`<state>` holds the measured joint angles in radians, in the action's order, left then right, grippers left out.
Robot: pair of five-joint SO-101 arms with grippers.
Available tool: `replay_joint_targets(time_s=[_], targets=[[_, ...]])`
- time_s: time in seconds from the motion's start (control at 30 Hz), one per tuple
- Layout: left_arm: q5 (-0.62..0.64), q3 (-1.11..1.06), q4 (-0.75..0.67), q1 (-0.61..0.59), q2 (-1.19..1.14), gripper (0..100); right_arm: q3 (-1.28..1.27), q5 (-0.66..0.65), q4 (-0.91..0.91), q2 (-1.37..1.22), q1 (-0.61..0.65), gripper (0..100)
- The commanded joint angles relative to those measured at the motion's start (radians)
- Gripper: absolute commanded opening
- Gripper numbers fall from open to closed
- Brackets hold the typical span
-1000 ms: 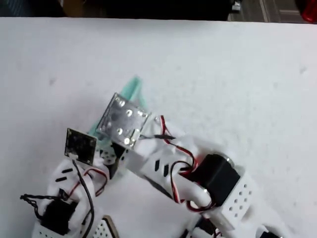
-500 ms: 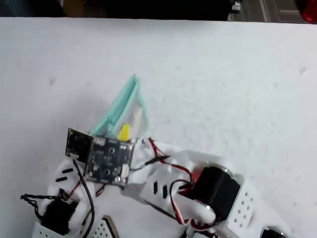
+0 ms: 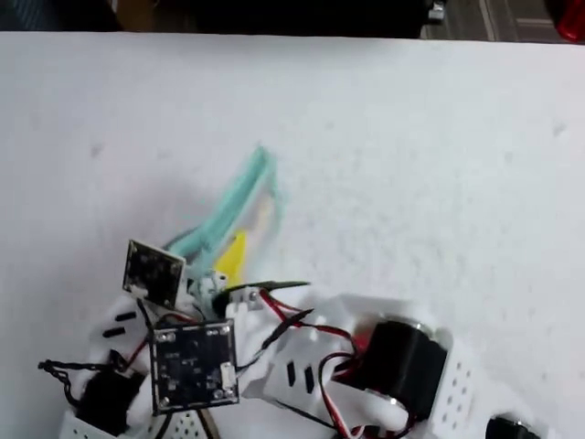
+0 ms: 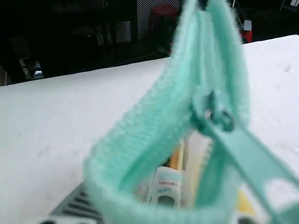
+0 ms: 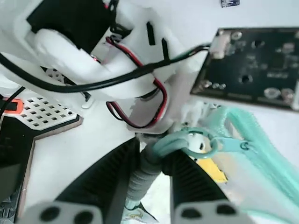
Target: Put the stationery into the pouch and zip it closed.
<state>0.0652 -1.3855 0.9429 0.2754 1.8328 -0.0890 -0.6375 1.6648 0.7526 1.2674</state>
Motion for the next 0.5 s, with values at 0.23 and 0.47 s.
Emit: replay_joint_targets(time_s=[0.23, 0.47], targets=[[-0.005, 0.011, -0.031, -0.019, -0.004, 7, 0.114, 0.098, 0.051, 0.133, -0.266, 28.0], [-0.005, 0.011, -0.031, -0.013, -0.004, 7, 0.155, 0.359, -0.120, 0.071, -0.309, 23.9]])
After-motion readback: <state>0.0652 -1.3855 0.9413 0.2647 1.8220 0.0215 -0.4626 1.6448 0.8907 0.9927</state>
